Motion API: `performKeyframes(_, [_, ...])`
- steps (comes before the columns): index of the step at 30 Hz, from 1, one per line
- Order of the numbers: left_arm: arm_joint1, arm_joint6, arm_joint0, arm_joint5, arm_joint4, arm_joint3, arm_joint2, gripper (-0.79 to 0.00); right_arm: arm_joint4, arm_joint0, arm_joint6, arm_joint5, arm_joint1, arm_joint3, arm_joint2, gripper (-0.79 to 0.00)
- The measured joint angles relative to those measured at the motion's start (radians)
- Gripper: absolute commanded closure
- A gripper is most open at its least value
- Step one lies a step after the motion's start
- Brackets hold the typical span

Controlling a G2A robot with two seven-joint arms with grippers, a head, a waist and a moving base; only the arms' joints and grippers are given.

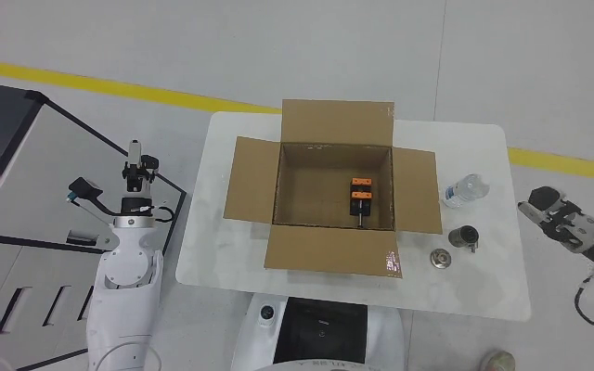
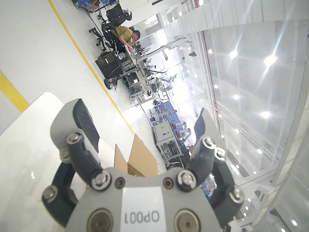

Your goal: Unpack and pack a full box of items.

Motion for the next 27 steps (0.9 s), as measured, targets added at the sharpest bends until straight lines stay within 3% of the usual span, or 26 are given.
performKeyframes(1, [0.0, 0.0, 0.0, 0.0, 0.0, 0.0, 0.0, -0.785, 0.024, -0.009, 0.003, 0.0, 0.002, -0.067, -0.016, -0.385])
performKeyframes(2, [0.0, 0.0, 0.0, 0.0, 0.0, 0.0, 0.0, -0.785, 0.042, -0.015, 0.003, 0.0, 0.003, -0.111, -0.03, -0.496])
performKeyframes(3, [0.0, 0.0, 0.0, 0.0, 0.0, 0.0, 0.0, -0.785, 0.062, -0.021, 0.003, 0.0, 0.004, -0.145, -0.048, -0.77])
performKeyframes(4, [0.0, 0.0, 0.0, 0.0, 0.0, 0.0, 0.0, -0.785, 0.087, -0.025, 0.011, 0.0, 0.005, -0.17, -0.07, -0.785])
performKeyframes(20, [0.0, 0.0, 0.0, 0.0, 0.0, 0.0, 0.0, -0.785, 0.085, -0.003, 0.035, 0.0, 0.008, -0.208, -0.102, -0.785])
performKeyframes(24, [0.0, 0.0, 0.0, 0.0, 0.0, 0.0, 0.0, -0.785, 0.097, 0.108, 0.019, 0.0, 0.009, -0.294, -0.217, -0.785])
performKeyframes(27, [0.0, 0.0, 0.0, 0.0, 0.0, 0.0, 0.0, -0.785, 0.055, 0.277, 0.033, 0.0, 0.003, -0.288, -0.379, -0.785])
